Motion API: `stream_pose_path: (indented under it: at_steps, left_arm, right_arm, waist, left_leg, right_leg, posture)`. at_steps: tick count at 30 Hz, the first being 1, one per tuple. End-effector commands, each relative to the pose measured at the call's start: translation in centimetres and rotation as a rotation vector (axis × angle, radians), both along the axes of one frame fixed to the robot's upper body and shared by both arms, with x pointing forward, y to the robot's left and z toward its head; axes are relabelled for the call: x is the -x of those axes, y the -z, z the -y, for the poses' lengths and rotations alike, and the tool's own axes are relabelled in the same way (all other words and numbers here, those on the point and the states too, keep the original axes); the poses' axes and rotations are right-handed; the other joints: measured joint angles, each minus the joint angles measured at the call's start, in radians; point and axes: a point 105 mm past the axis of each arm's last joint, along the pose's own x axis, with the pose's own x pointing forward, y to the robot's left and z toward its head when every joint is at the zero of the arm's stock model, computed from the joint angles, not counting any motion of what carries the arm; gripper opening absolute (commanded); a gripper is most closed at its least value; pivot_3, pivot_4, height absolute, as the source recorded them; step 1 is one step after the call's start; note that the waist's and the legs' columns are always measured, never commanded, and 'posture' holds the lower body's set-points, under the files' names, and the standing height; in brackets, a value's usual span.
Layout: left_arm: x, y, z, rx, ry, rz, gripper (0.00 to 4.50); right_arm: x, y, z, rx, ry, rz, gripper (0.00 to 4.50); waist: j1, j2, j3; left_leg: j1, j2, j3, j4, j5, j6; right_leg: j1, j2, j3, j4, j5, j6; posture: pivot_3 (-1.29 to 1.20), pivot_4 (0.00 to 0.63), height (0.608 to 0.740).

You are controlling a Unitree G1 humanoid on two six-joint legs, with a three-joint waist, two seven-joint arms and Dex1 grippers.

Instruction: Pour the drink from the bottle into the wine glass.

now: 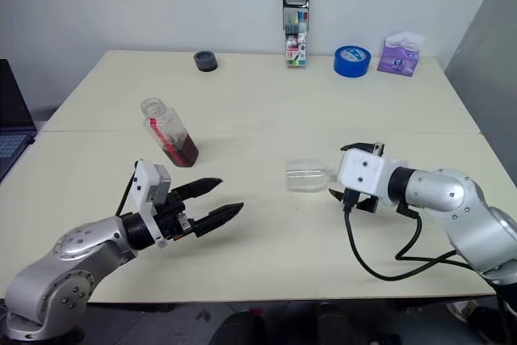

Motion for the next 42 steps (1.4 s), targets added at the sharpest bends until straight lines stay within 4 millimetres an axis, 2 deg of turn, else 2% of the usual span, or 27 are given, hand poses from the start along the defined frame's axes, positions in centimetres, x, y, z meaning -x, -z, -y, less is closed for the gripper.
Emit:
stream_pose_path:
  at_steps: [1,9,17,30,40,41,42]
  left_arm:
    - [0.6,-0.9,0.5,-0.001,0.073,0.012,4.49]
    - [0.4,-0.6,0.8,-0.009,0.081,0.024,4.49]
    - [1.0,-0.3,1.2,0.0,0.085,0.019,4.49]
    - [1.1,-0.3,1.3,0.005,0.082,0.023,4.49]
    - [1.1,-0.4,1.3,0.003,0.086,0.023,4.49]
    - [1.1,-0.4,1.3,0.003,0.086,0.022,4.5]
    - [1.1,-0.4,1.3,0.003,0.086,0.021,4.5]
  right_arm:
    - [-0.3,0.0,-0.4,0.121,-0.068,0.091,4.5]
    - [-2.4,1.9,-1.4,0.287,-0.084,0.147,4.5]
    - [-4.0,3.8,-0.8,0.345,0.001,0.11,4.5]
    - [-6.6,3.9,0.2,0.369,0.092,0.112,4.5]
    - [-7.3,4.0,0.4,0.374,0.104,0.109,4.5]
    - [-7.4,4.0,0.4,0.375,0.101,0.11,4.1]
    - [-7.3,4.0,0.3,0.376,0.097,0.109,3.92]
  waist:
    - [0.0,0.0,0.0]
    - [0.002,0.0,0.0]
    - [0.004,0.0,0.0]
    - [0.002,0.0,0.0]
    - [0.002,0.0,0.0]
    - [0.002,0.0,0.0]
    - [0.002,0.0,0.0]
  left_leg:
    - [0.0,0.0,0.0,0.0,0.0,0.0]
    - [0.0,0.0,0.0,0.0,0.0,0.0]
    - [0.0,0.0,0.0,0.0,0.0,0.0]
    - [0.0,-0.001,0.0,0.0,0.0,0.0]
    - [0.0,-0.001,0.0,0.001,0.0,0.0]
    - [0.0,-0.001,0.0,0.001,0.0,0.0]
    - [0.0,-0.001,0.0,0.001,0.0,0.0]
  right_leg:
    - [0.0,0.0,0.0,0.0,0.0,0.0]
    - [0.0,0.0,0.001,0.0,0.0,0.0]
    - [0.0,0.0,0.001,0.0,0.0,0.0]
    - [0.0,0.0,0.001,0.0,0.0,0.0]
    - [0.0,0.0,0.001,0.0,0.0,0.0]
    - [0.0,0.0,0.001,0.0,0.0,0.0]
    - [0.0,0.0,0.001,0.0,0.0,0.0]
  posture:
    - [0.0,0.15,0.74]
    - [0.0,0.15,0.74]
    - [0.0,0.15,0.74]
    - [0.0,0.15,0.74]
    - [0.0,0.15,0.74]
    - [0.0,0.15,0.74]
    - [0.0,0.15,0.74]
